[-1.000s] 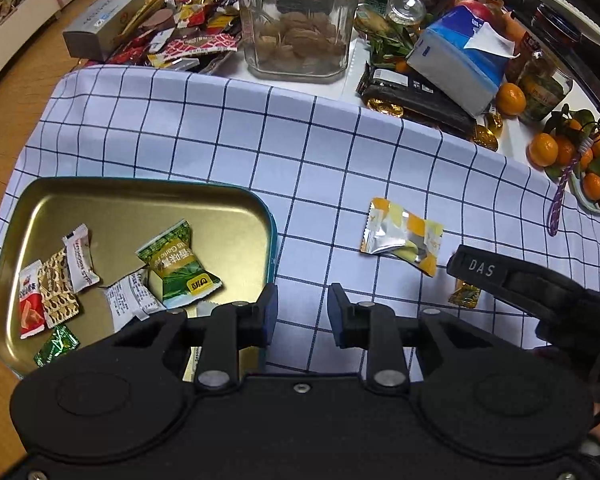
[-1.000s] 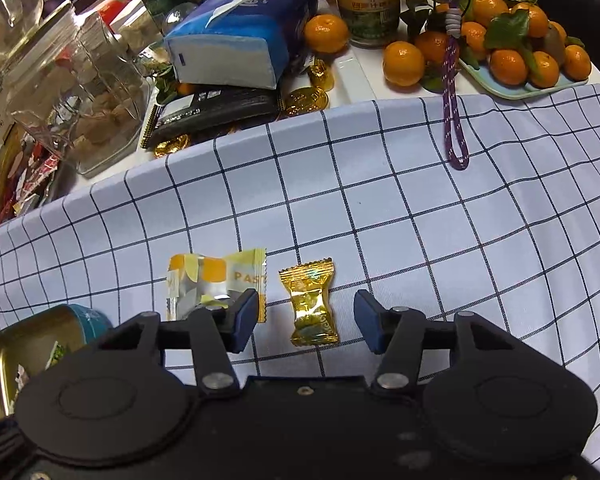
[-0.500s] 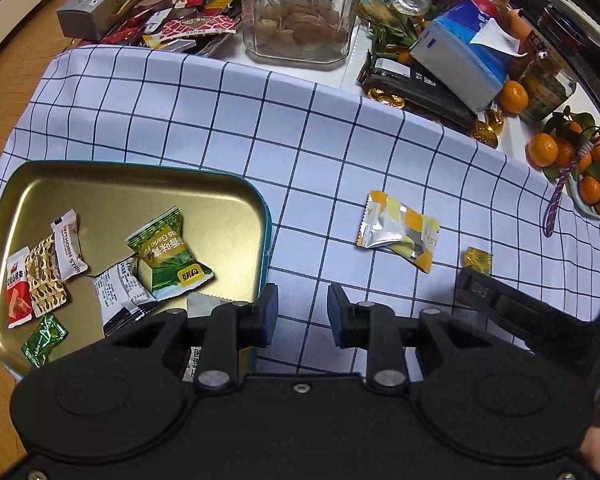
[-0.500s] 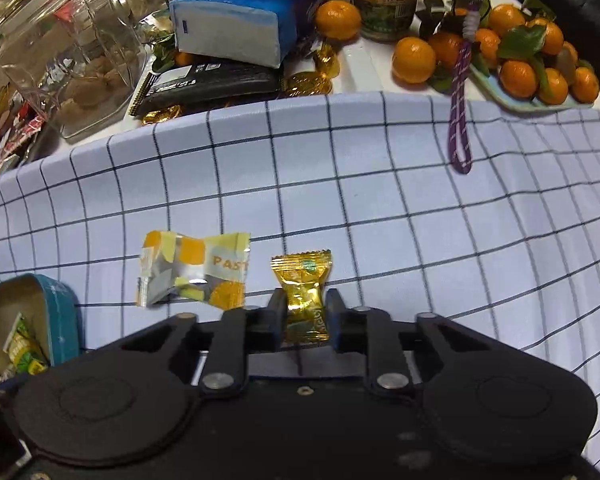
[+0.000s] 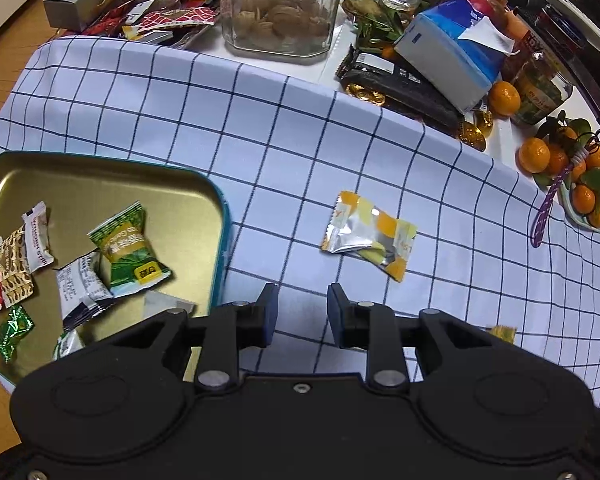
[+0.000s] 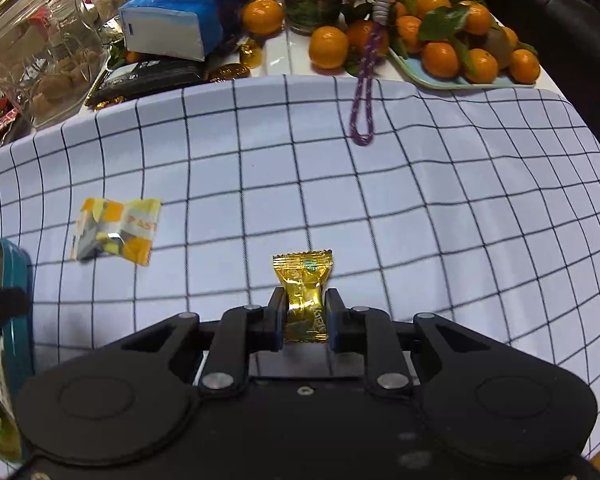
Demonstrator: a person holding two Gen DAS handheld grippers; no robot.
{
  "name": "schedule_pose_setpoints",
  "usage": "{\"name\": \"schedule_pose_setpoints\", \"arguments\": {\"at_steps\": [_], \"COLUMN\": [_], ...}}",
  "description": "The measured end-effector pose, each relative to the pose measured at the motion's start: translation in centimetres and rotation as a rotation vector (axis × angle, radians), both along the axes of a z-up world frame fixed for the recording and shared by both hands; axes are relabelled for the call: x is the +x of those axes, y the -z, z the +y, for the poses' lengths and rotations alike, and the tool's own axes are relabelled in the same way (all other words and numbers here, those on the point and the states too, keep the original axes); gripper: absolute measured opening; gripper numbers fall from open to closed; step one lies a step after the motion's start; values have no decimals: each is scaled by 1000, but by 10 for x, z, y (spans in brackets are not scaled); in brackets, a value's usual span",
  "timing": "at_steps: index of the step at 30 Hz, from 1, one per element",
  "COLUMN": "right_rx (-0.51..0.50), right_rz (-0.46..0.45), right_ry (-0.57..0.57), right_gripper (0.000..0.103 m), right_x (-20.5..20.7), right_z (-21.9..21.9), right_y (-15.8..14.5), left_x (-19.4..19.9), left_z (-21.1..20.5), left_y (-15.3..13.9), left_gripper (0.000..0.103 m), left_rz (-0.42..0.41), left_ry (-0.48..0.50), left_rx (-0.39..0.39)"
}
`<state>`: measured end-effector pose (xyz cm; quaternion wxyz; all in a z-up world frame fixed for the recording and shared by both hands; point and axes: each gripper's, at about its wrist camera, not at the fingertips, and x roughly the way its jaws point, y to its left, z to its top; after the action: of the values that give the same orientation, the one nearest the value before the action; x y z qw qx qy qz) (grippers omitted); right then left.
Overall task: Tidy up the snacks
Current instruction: 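Grasp the yellow-orange pastry packet with the left gripper while the right gripper holds the gold candy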
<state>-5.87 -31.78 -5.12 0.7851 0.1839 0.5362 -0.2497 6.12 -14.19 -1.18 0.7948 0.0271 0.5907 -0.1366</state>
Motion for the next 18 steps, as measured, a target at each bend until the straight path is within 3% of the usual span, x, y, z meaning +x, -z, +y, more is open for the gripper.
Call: {"name": "schedule_pose_setpoints", "arguments": {"at_steps": [9, 18], "right_rx": [46, 94], "right_rz": [28, 33], "right_ry": [-27, 22], "right_gripper": [21, 21], "right_x": [-23, -36], "right_z": [3, -11], "right_y": [-1, -3], "left_x": [4, 36], "left_z": [-26, -58], "left_y": [5, 1], "left_gripper": [37, 37], "left_rz": [-21, -84], "left_ry": [13, 35], "left_rx": [19, 26]}}
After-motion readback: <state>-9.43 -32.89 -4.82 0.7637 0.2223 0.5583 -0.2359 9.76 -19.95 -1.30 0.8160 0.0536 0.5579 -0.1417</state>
